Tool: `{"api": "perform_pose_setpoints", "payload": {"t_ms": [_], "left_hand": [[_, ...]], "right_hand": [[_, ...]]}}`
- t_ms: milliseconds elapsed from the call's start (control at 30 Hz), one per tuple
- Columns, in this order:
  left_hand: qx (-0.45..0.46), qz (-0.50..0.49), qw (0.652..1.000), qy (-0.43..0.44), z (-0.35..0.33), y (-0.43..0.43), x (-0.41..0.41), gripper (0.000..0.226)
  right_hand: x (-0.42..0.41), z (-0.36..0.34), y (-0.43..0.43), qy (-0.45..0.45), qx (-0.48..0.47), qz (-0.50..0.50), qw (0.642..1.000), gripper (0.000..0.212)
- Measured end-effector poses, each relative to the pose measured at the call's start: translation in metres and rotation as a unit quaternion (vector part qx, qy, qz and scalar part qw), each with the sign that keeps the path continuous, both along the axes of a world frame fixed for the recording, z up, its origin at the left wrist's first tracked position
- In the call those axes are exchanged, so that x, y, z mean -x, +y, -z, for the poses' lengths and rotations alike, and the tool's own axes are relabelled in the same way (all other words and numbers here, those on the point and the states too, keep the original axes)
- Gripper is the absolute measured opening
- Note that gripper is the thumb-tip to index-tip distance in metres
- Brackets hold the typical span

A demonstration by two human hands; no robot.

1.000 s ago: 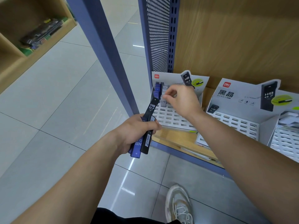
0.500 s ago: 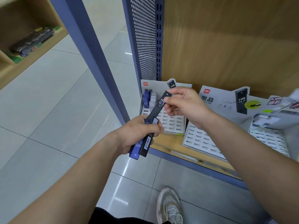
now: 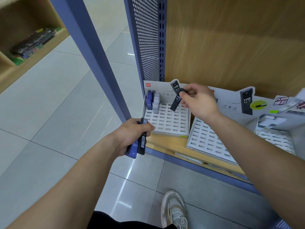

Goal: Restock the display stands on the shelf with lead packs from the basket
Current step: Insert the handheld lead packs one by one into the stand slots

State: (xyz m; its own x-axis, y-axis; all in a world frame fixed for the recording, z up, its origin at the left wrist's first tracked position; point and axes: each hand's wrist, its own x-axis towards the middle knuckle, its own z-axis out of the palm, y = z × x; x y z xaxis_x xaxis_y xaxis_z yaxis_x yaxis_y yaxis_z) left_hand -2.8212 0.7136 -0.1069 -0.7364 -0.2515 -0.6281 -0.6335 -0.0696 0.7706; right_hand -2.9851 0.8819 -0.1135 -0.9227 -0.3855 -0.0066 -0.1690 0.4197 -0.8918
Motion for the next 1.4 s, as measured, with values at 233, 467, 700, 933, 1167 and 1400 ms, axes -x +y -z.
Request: {"api": "perform_pose_setpoints", "payload": {"t_ms": [233, 467, 700, 933, 1167, 1400], "left_hand": [[0.006, 0.001, 1.000, -0.007, 0.004, 0.003, 0.009, 0.013], [0.024, 0.014, 1.000, -0.011, 0.007, 0.004, 0.016, 0.015], [0.018, 0.018, 1.000, -0.004, 0.009, 0.005, 0.026, 0.013], [0.029, 0.026, 0.999, -0.007, 0.007, 0.009, 0.029, 0.017], [0.000, 0.013, 1.000, 0.003, 0.001, 0.010, 0.027, 0.015], [0.007, -0.002, 1.000, -0.003, 0.002, 0.008, 0.030, 0.009]], "right_hand": [[0.004, 0.026, -0.012, 0.055, -0.035, 0.003, 0.998, 0.008], [0.017, 0.038, -0.033, 0.094, -0.061, 0.020, 0.994, 0.015], [0.020, 0.047, -0.037, 0.131, -0.097, -0.024, 0.986, 0.023], [0.021, 0.049, -0.030, 0.161, -0.121, -0.079, 0.976, 0.022], [0.027, 0.054, -0.044, 0.210, -0.113, -0.066, 0.969, 0.010], [0.025, 0.068, -0.051, 0.233, -0.091, -0.050, 0.967, 0.019]]}}
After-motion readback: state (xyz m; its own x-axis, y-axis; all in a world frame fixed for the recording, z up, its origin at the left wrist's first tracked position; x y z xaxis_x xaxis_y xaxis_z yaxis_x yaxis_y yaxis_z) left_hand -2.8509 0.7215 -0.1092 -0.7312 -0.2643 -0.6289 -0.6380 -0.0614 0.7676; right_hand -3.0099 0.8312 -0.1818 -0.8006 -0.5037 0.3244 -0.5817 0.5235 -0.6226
